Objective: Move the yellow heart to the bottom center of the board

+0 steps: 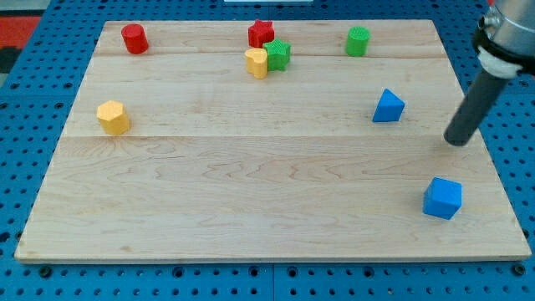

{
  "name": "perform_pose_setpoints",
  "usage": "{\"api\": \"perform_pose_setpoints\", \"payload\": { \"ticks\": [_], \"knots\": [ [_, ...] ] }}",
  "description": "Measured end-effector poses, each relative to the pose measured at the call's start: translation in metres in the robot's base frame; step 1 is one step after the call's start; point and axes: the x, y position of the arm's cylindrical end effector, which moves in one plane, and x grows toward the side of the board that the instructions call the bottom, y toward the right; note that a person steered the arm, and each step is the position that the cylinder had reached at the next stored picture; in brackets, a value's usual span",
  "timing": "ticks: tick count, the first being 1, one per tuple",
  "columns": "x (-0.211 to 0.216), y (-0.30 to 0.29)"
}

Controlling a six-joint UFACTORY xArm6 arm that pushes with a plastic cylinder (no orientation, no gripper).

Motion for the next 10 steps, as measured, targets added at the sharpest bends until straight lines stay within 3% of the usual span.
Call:
{"api": "perform_pose_setpoints", "payload": {
  "ticks": [2, 6, 8, 9, 10],
  "knots": [
    [-0.071, -0.039],
    [-0.076, -0.257],
    [-0.122, -0.33],
    [-0.16, -0.331],
    [-0.164, -0.299]
  ]
}}
